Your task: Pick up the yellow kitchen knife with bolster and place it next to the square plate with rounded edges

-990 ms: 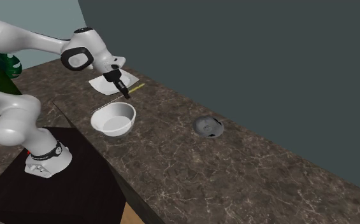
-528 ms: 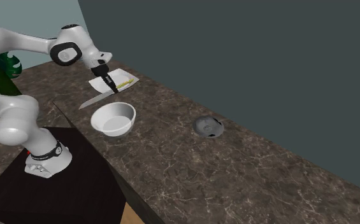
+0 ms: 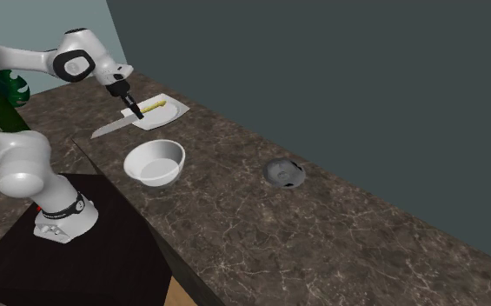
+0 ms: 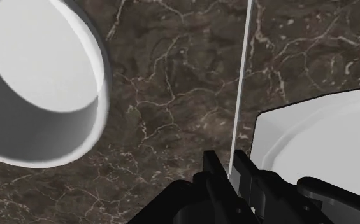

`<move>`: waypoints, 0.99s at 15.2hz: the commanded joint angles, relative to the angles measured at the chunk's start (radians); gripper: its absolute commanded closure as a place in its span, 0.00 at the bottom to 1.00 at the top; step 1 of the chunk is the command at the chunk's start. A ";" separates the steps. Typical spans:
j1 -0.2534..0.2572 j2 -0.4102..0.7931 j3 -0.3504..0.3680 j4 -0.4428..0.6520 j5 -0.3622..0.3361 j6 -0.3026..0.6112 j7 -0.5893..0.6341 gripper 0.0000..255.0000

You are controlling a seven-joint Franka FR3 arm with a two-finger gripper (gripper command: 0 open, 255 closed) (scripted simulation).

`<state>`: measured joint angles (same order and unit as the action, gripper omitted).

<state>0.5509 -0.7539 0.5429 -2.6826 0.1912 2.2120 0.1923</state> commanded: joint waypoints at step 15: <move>0.049 0.096 0.393 0.257 0.082 -0.127 0.420 1.00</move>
<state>0.6002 -0.6644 0.9069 -2.4447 0.2690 2.0930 0.5808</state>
